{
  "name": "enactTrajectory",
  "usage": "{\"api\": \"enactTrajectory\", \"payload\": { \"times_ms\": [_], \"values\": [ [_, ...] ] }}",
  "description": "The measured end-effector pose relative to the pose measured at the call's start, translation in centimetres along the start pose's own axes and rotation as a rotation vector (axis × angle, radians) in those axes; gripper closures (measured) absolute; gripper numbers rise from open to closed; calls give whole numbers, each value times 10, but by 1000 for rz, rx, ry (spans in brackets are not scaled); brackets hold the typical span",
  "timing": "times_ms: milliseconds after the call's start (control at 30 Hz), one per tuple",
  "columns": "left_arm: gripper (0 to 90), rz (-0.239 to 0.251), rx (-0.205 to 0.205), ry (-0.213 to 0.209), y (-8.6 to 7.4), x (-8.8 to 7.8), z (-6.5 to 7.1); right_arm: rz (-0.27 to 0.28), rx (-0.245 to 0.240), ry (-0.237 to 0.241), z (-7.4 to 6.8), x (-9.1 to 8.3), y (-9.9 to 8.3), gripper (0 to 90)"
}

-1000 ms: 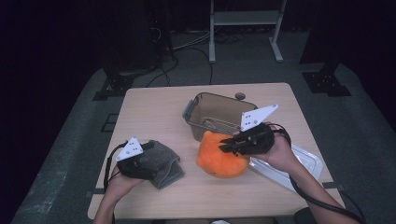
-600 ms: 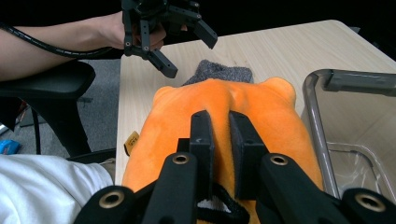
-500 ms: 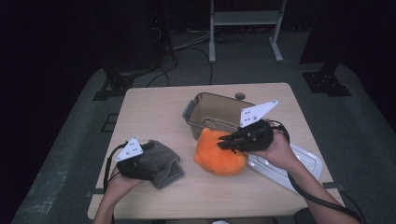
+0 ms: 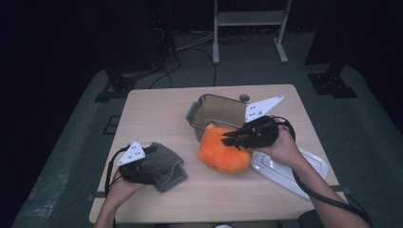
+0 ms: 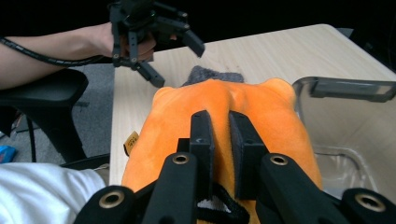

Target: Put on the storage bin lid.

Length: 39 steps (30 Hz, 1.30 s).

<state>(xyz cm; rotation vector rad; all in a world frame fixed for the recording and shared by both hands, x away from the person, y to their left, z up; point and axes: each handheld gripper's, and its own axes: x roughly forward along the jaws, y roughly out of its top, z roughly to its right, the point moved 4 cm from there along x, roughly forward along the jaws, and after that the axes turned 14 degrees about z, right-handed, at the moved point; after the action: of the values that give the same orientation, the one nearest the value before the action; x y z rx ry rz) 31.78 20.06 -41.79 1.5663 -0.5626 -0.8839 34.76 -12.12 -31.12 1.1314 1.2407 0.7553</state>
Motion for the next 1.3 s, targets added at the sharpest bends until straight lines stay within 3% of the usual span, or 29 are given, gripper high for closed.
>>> {"api": "enactTrajectory", "payload": {
  "times_ms": [433,667,1300],
  "values": [
    [91,-3,4,-6,-1,2,0,11,-8,-54,32,-2,48,804],
    [91,4,3,-8,0,2,0,-4,-6,-82,48,1,64,804],
    [91,-9,0,-10,-4,1,-1,-31,56,-145,97,11,52,804]
  ]
}}
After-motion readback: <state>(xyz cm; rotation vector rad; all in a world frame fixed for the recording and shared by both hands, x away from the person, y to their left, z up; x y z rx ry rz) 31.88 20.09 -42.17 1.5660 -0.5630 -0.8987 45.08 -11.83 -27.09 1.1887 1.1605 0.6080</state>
